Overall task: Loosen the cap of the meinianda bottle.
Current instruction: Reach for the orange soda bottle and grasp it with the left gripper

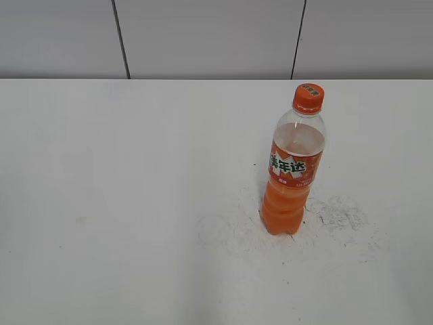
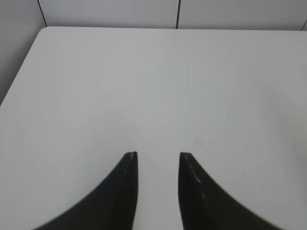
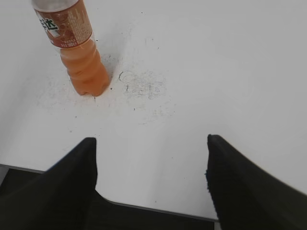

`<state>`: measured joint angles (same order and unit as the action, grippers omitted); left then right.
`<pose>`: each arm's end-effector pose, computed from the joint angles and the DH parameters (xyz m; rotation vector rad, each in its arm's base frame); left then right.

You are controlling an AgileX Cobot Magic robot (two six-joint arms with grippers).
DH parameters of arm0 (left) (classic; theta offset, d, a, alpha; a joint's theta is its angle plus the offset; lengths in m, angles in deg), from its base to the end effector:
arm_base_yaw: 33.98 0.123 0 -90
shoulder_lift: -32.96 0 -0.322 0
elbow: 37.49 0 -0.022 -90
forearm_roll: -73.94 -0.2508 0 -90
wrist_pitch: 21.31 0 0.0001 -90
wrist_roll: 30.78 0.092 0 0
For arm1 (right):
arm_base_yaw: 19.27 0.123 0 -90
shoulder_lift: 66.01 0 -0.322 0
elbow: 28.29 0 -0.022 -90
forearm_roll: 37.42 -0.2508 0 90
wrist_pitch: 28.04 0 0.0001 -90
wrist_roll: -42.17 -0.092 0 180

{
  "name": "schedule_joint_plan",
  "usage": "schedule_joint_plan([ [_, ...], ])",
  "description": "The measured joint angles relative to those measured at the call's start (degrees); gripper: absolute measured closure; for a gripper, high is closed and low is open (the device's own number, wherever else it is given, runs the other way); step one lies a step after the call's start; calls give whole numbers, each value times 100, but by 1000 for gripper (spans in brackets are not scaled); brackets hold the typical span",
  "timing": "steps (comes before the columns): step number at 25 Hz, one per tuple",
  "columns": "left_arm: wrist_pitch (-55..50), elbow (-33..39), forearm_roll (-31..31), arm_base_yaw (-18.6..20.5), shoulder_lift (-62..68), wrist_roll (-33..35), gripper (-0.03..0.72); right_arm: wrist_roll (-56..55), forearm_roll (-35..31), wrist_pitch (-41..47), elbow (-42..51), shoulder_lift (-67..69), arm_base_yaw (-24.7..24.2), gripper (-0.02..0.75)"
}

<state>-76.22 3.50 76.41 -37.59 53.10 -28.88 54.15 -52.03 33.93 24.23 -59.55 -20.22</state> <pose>-0.0109 -0.0026 0.3338 0.0946 2.0230 -0.0703 -0.0385 0.0211 0.2622 -0.2086 2.0768 0.1723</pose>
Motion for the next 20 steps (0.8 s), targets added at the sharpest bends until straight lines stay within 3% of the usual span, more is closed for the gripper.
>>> schedule_joint_plan([
  [9,2032,-41,72,-484,1673,326,223,0,0,0,0,0,0,213],
  [14,3636,14,272,-963,2536,540,203,0,0,0,0,0,0,213],
  [20,5973,485,90,-1508,3791,558,202,0,0,-7,0,0,0,213],
])
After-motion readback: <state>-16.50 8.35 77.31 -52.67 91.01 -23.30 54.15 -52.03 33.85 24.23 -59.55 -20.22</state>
